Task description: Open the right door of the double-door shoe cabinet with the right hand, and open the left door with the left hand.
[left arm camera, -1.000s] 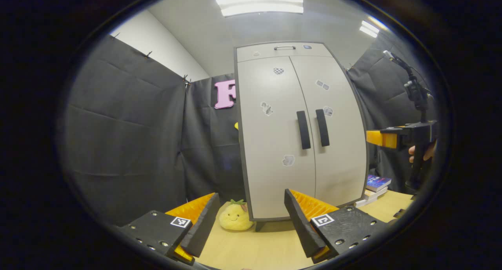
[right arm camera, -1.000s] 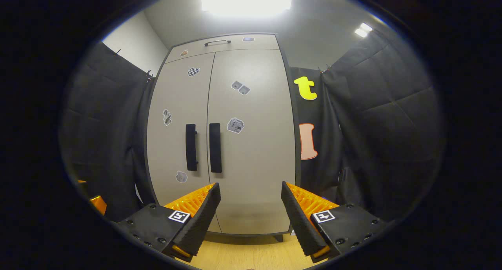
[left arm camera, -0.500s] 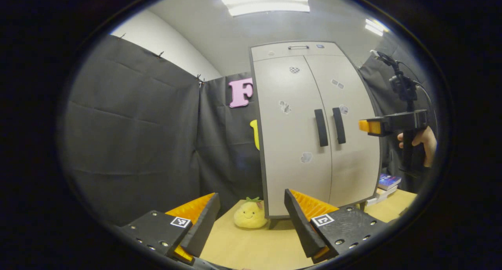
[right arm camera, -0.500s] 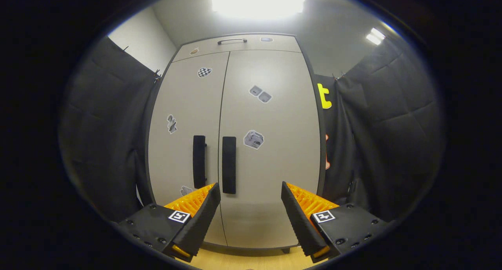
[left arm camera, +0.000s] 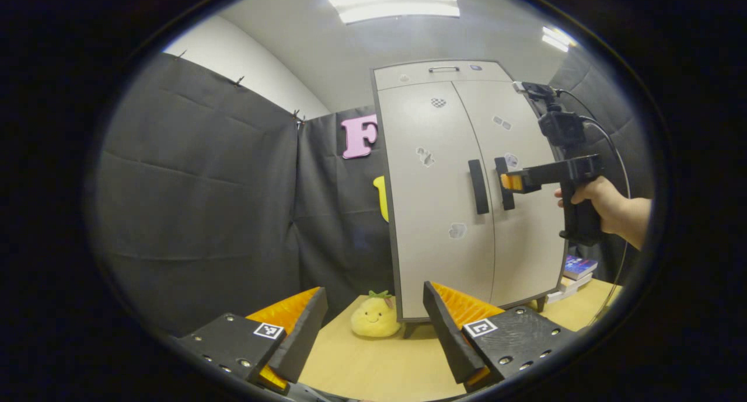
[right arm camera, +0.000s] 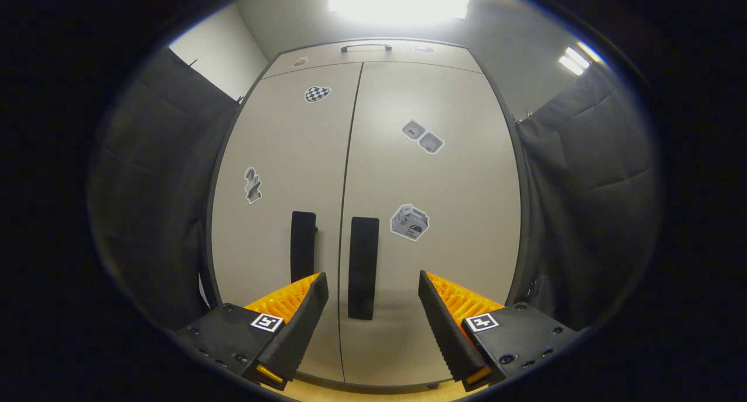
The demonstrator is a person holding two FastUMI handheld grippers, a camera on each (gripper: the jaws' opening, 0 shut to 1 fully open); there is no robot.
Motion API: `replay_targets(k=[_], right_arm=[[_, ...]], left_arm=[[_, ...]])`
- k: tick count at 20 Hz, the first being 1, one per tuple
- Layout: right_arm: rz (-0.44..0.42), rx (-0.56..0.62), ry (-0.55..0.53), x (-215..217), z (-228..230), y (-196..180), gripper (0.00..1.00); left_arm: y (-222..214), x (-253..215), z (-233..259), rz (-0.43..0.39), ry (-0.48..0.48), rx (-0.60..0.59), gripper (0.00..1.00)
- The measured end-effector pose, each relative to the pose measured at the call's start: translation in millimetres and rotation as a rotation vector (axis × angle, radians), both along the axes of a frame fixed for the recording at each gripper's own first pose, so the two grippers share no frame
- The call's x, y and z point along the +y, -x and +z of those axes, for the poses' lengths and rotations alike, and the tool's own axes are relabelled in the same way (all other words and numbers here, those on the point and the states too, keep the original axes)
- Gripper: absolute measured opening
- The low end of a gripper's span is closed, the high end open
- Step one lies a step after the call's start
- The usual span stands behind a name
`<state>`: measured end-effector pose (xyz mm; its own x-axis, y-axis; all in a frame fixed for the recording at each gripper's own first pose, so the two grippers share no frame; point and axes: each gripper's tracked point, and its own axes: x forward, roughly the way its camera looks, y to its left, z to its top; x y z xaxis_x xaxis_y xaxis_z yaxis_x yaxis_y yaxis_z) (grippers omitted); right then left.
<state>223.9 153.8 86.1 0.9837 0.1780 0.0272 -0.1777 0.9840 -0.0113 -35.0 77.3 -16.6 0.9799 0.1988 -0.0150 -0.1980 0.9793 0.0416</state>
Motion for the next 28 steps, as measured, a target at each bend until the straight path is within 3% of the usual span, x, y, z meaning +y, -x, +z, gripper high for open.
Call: replay_targets(k=[5, 6, 10, 12, 13, 14, 15, 16, 17, 19, 20, 22, 24, 28], right_arm=[[-0.006, 0.058, -0.025, 12, -6, -29, 0.97], [-0.013, 0.073, -0.034, 12, -8, -35, 0.91], [-0.009, 0.128, -0.062, 18, -16, -48, 0.84], [-0.004, 0.135, -0.088, 22, -14, -50, 0.73], [-0.009, 0.132, -0.089, 22, -13, -51, 0.56], [-0.013, 0.137, -0.084, 22, -13, -51, 0.57], [-0.009, 0.149, -0.082, 24, -15, -53, 0.46], [0.000, 0.168, -0.082, 28, -18, -54, 0.46], [-0.040, 0.185, -0.066, 20, -21, -55, 0.53], [-0.045, 0.193, -0.072, 21, -23, -58, 0.36], [-0.049, 0.196, -0.067, 20, -21, -57, 0.35], [-0.045, 0.210, -0.049, 21, -24, -57, 0.17], [-0.035, 0.206, -0.062, 21, -22, -54, 0.11], [0.002, 0.218, -0.079, 17, -21, -40, 0.11]], left_arm=[[8, 12, -3, 0.022, -0.004, 0.011, 0.96], [8, 14, -4, 0.026, -0.004, 0.014, 0.96], [12, 21, -7, 0.040, -0.005, 0.022, 0.95], [14, 23, -7, 0.043, -0.007, 0.021, 0.96], [15, 25, -7, 0.043, -0.007, 0.019, 0.96], [16, 25, -6, 0.042, -0.006, 0.017, 0.96], [17, 25, -7, 0.041, -0.006, 0.017, 0.96], [18, 26, -6, 0.040, -0.005, 0.016, 0.96], [19, 26, -6, 0.038, -0.004, 0.015, 0.96], [21, 26, -5, 0.034, -0.002, 0.013, 0.96], [21, 25, -4, 0.030, 0.000, 0.011, 0.96], [24, 24, -3, 0.022, 0.003, 0.007, 0.96], [24, 24, 0, 0.020, 0.003, -0.001, 0.96], [25, 21, 1, 0.002, 0.011, -0.010, 0.96]])
